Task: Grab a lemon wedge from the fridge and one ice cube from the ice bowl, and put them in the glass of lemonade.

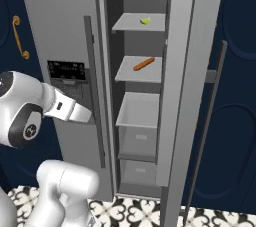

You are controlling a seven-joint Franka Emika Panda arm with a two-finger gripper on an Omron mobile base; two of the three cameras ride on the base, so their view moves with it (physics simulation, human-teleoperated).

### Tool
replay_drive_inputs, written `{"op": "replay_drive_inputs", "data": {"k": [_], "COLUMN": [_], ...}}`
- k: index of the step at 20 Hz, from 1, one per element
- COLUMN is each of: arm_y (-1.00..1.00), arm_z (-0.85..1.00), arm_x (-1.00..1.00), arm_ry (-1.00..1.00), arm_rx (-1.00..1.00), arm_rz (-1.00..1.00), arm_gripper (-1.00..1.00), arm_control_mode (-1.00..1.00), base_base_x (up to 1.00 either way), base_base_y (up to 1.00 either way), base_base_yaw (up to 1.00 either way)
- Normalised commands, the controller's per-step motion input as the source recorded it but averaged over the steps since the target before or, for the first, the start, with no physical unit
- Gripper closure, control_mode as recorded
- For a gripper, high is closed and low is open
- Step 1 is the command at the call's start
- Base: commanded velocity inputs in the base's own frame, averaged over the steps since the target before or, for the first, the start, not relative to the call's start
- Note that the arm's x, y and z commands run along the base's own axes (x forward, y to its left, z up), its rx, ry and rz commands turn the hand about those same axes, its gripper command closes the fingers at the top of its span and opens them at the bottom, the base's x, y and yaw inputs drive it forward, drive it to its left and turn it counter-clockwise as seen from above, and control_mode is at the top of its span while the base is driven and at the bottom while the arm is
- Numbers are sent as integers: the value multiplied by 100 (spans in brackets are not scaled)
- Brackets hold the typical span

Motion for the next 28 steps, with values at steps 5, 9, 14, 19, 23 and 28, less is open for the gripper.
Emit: {"op": "replay_drive_inputs", "data": {"k": [5, 9, 14, 19, 23, 28], "arm_y": [16, 0, 17, 16, 9, -5], "arm_z": [-11, -13, -15, -37, -20, -27], "arm_x": [-43, -27, -16, 0, 0, -17], "arm_ry": [0, 0, 2, 2, 0, 0], "arm_rx": [11, 0, -1, 0, 0, 0], "arm_rz": [20, 25, 6, 3, 0, 0], "arm_gripper": [-100, -100, -100, -100, -100, -100], "arm_control_mode": [-100, -100, -100, -100, -100, -100], "base_base_x": [0, 0, 0, 0, 0, 0], "base_base_y": [0, 0, 0, 0, 0, 0], "base_base_yaw": [0, 0, 0, 0, 0, 0]}}
